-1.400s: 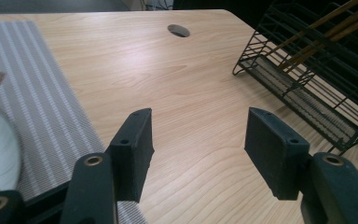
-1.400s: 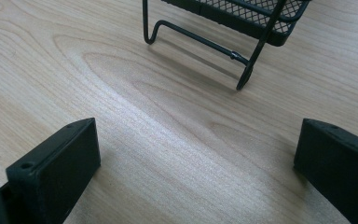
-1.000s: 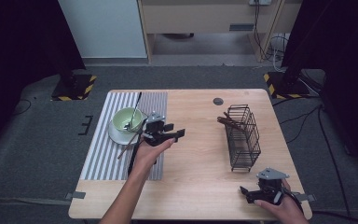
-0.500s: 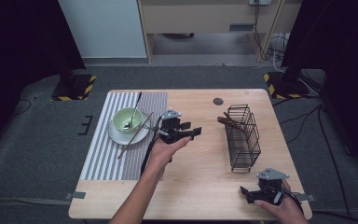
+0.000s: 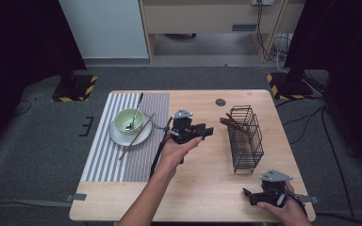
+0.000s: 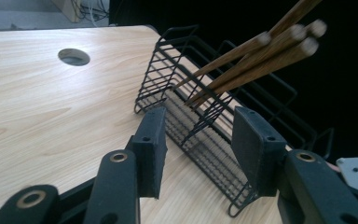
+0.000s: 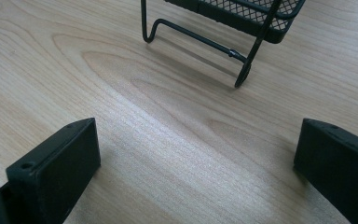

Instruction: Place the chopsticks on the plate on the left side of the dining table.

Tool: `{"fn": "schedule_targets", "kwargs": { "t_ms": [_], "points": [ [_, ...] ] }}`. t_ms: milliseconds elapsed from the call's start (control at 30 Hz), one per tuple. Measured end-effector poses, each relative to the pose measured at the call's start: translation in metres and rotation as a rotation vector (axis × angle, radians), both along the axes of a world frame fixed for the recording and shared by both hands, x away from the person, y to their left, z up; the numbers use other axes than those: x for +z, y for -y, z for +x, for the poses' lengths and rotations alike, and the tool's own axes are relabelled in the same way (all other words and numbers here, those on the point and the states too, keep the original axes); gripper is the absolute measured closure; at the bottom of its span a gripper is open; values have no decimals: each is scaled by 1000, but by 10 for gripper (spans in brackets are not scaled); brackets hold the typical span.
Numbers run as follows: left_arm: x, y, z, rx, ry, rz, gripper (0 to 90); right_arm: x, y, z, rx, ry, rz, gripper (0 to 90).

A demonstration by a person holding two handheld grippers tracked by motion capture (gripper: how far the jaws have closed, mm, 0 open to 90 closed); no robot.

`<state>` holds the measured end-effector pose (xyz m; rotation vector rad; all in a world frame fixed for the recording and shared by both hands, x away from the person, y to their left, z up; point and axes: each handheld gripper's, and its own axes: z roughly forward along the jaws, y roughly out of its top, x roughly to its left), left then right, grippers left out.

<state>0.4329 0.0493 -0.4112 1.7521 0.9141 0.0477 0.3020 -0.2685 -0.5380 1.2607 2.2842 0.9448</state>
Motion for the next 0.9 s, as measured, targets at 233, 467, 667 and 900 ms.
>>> {"fn": "schedule_targets", "kwargs": {
  "t_ms": [233, 467, 667, 900],
  "points": [
    [10, 8, -3, -6, 13, -12, 565, 0, 0, 0, 1, 1, 0, 4],
    [26, 4, -1, 10, 22, -46, 558, 0, 0, 0, -1, 1, 0, 4],
    [40, 1, 2, 16, 49, -48, 532, 0, 0, 0, -1, -1, 0, 4],
    [50, 12, 3, -4, 98, -40, 434, 0, 0, 0, -3, -1, 1, 4]
  ]
}}
